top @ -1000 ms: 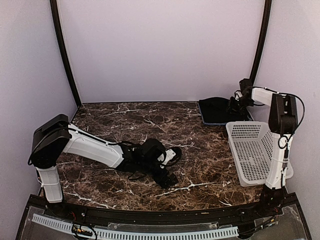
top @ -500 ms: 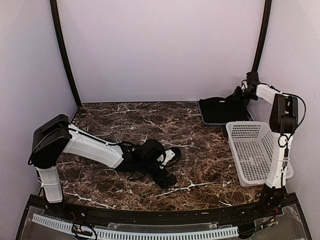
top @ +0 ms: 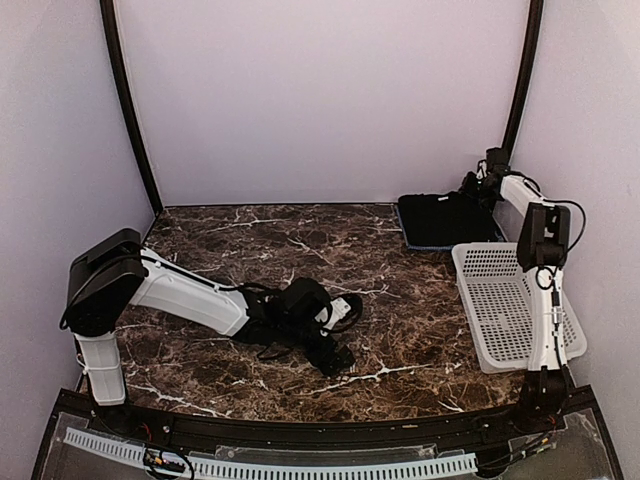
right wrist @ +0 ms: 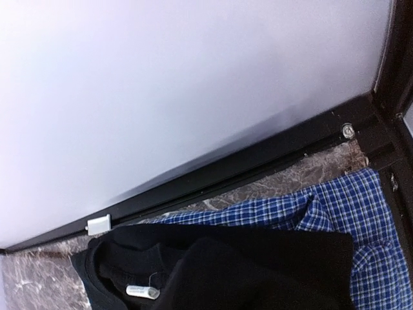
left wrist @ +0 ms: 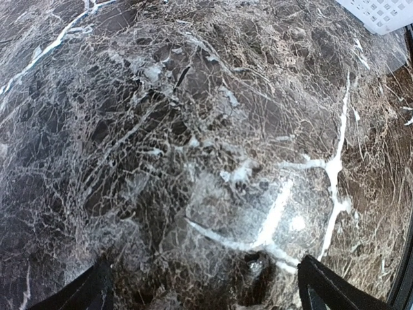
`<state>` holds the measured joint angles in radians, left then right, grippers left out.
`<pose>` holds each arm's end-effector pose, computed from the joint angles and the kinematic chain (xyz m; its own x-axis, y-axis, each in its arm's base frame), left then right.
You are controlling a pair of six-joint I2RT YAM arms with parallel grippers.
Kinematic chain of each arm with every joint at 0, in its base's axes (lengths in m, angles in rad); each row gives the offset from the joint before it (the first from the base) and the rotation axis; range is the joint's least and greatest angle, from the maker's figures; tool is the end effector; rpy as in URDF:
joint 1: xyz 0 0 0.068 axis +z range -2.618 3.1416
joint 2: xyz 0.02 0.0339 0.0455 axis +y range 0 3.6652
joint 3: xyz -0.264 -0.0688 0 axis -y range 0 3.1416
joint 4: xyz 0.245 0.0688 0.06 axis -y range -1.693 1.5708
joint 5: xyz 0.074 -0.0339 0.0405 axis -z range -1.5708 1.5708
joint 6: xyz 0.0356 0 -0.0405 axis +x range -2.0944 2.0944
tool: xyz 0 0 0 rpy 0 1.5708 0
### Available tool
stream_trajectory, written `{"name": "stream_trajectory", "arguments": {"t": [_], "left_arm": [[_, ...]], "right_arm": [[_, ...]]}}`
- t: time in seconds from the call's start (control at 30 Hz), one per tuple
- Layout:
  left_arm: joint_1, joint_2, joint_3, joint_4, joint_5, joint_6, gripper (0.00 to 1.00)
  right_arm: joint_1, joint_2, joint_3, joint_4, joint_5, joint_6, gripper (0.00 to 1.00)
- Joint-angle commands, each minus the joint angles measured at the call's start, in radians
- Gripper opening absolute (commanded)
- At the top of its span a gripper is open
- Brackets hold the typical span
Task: Fold and stack the mixed laundry pile
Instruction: Adjust the square-folded T-shirt at the corner of the board.
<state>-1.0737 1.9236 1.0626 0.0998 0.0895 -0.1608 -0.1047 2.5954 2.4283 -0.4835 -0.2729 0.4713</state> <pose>0.1859 -0.3493 0.1390 -0.4698 0.5315 -0.7048 0.8420 0.5098 -0.1768 0.5811 -0.0514 0.2035 -0.5878 0.5014 -0.6348 0.1731 0.8445 0.5067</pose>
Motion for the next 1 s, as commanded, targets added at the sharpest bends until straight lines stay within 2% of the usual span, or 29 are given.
{"name": "stream_trajectory", "arguments": {"t": [0.0,0.17,0.3,0.37,0.5,0.67,0.8,0.97], "left_arm": [[0.013,0.026,0.001,-0.062,0.002,-0.002,0.99],[0.014,0.015,0.0,-0.065,-0.002,-0.011,0.99],[0.015,-0.019,-0.018,-0.04,-0.004,-0.022,0.99],[0.015,-0.031,-0.022,-0.032,-0.003,-0.024,0.99],[0.015,-0.036,-0.021,-0.025,0.002,-0.033,0.99],[0.015,-0.031,-0.02,-0.013,0.003,-0.035,0.99],[0.016,-0.025,-0.016,-0.017,-0.009,-0.03,0.99],[0.019,-0.016,-0.019,-0.022,-0.019,-0.031,0.99]], "right_arm": [[-0.027,0.021,0.055,0.002,-0.001,0.021,0.36],[-0.034,-0.02,0.052,0.003,-0.093,-0.012,0.53],[-0.033,-0.14,-0.031,0.029,-0.142,-0.037,0.63],[-0.033,-0.202,-0.092,0.057,-0.136,-0.061,0.64],[-0.033,-0.234,-0.118,-0.004,-0.141,-0.103,0.59],[-0.033,-0.188,-0.116,-0.08,-0.161,-0.109,0.38],[-0.033,-0.098,-0.03,-0.156,-0.162,-0.103,0.23],[-0.035,-0.004,0.062,-0.231,-0.087,-0.088,0.2]]}}
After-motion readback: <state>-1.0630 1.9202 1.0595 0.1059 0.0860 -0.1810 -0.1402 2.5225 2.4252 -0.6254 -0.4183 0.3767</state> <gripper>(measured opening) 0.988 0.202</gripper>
